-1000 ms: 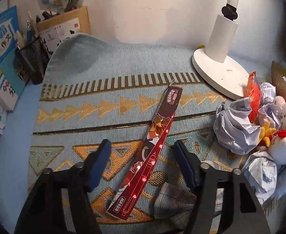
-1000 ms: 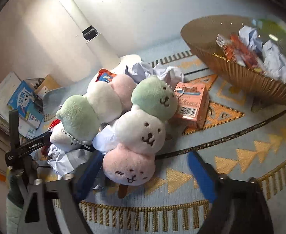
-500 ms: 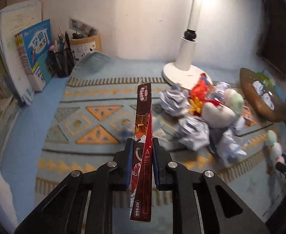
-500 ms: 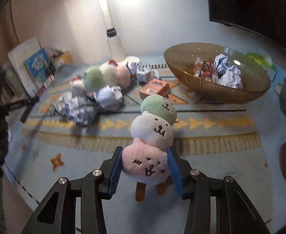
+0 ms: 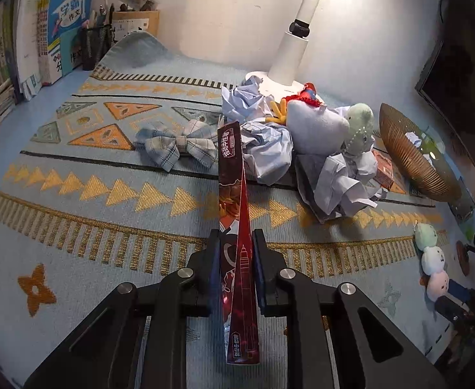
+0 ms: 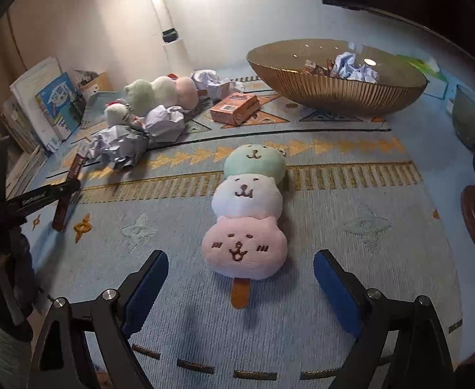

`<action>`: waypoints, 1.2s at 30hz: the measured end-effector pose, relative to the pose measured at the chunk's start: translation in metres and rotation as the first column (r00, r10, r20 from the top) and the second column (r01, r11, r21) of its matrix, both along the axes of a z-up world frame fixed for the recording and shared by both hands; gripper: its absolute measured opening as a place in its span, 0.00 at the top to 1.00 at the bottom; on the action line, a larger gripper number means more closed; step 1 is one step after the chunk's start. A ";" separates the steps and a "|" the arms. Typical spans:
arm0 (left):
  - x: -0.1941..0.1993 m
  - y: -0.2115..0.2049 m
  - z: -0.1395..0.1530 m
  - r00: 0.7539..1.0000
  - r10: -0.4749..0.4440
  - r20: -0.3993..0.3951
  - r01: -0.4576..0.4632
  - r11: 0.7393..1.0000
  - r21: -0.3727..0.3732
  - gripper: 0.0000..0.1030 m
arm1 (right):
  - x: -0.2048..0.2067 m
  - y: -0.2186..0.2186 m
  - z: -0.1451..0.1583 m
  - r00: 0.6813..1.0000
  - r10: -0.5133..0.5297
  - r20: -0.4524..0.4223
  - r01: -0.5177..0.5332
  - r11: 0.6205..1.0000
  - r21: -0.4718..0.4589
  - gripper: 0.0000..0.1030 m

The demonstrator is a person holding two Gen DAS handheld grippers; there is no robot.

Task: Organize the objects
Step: 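Grasp a red snack stick with the left gripper while the right grasps the pink-white-green plush stack, then drop the snack stick and plush stack from both grippers into the amber bowl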

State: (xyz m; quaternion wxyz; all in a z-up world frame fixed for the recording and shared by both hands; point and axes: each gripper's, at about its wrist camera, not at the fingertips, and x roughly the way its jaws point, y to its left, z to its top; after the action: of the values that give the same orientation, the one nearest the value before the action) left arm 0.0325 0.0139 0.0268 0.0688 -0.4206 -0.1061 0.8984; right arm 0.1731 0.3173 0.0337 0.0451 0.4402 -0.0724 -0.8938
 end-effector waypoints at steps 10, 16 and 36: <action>0.001 0.000 0.000 1.000 0.009 -0.007 -0.009 1.000 -0.016 0.85 | -0.033 -0.015 -0.005 0.997 -0.070 -0.011 0.070 0.997 0.024 0.55; 0.020 0.002 0.018 0.998 0.009 -0.056 -0.010 1.000 -0.005 0.86 | -0.014 -0.009 0.012 0.998 0.004 -0.063 -0.010 0.994 -0.108 0.55; -0.091 0.225 0.129 0.916 -0.345 -0.204 0.370 0.924 0.096 0.86 | -0.064 0.114 0.150 0.920 -0.233 -0.315 0.174 0.963 -0.204 0.55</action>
State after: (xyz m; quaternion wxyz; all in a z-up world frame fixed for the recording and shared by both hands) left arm -0.0585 0.2392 0.1554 0.2692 -0.3429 -0.0798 0.8964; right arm 0.1090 0.4312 0.1839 0.0014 0.2656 -0.1861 -0.9459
